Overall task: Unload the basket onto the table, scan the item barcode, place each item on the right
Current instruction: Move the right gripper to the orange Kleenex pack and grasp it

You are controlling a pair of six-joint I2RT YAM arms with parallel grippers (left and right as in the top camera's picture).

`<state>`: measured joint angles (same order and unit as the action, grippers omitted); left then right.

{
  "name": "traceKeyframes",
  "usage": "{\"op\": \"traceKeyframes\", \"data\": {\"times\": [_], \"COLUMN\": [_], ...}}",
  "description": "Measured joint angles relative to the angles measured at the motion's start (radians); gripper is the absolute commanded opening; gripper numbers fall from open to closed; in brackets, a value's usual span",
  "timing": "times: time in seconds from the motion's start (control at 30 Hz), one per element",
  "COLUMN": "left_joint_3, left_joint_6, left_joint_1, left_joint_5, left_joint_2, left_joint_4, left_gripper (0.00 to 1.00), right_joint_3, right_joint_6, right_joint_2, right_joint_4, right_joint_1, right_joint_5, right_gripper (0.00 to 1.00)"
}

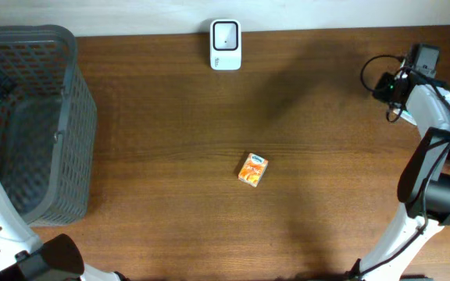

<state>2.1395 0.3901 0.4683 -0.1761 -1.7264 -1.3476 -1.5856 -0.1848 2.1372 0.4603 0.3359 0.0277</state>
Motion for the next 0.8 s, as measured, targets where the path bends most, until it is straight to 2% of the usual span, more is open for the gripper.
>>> {"op": "traceKeyframes", "data": {"times": [0.03, 0.1, 0.27, 0.43, 0.5, 0.53, 0.57, 0.6, 0.67, 0.7, 0.8], "left_joint_3": [0.000, 0.000, 0.000, 0.000, 0.000, 0.000, 0.000, 0.000, 0.000, 0.000, 0.000], "left_joint_6": [0.000, 0.000, 0.000, 0.000, 0.000, 0.000, 0.000, 0.000, 0.000, 0.000, 0.000], "left_joint_1": [0.000, 0.000, 0.000, 0.000, 0.000, 0.000, 0.000, 0.000, 0.000, 0.000, 0.000], "left_joint_5": [0.000, 0.000, 0.000, 0.000, 0.000, 0.000, 0.000, 0.000, 0.000, 0.001, 0.000], "left_joint_2": [0.000, 0.000, 0.000, 0.000, 0.000, 0.000, 0.000, 0.000, 0.000, 0.000, 0.000], "left_joint_4": [0.000, 0.000, 0.000, 0.000, 0.000, 0.000, 0.000, 0.000, 0.000, 0.000, 0.000], "left_gripper": [0.99, 0.99, 0.99, 0.99, 0.99, 0.99, 0.99, 0.99, 0.99, 0.99, 0.99], "right_joint_3": [0.000, 0.000, 0.000, 0.000, 0.000, 0.000, 0.000, 0.000, -0.001, -0.001, -0.007], "right_joint_6": [-0.001, 0.000, 0.001, 0.000, 0.001, 0.002, 0.000, -0.001, -0.003, -0.003, 0.000], "right_joint_2": [0.021, 0.055, 0.077, 0.077, 0.071, 0.061, 0.040, 0.010, -0.051, -0.078, -0.129], "right_joint_4": [-0.002, -0.002, 0.003, 0.071, 0.102, 0.121, 0.154, 0.178, 0.230, 0.266, 0.431], "right_joint_1": [0.012, 0.032, 0.058, 0.063, 0.059, 0.058, 0.055, 0.047, 0.028, 0.016, -0.040], "right_joint_5": [0.018, 0.038, 0.105, 0.153, 0.134, 0.105, 0.044, -0.043, -0.258, -0.360, -0.648], "right_gripper": [0.22, 0.22, 0.04, 0.04, 0.10, 0.16, 0.32, 0.68, 0.90, 0.98, 1.00]}}
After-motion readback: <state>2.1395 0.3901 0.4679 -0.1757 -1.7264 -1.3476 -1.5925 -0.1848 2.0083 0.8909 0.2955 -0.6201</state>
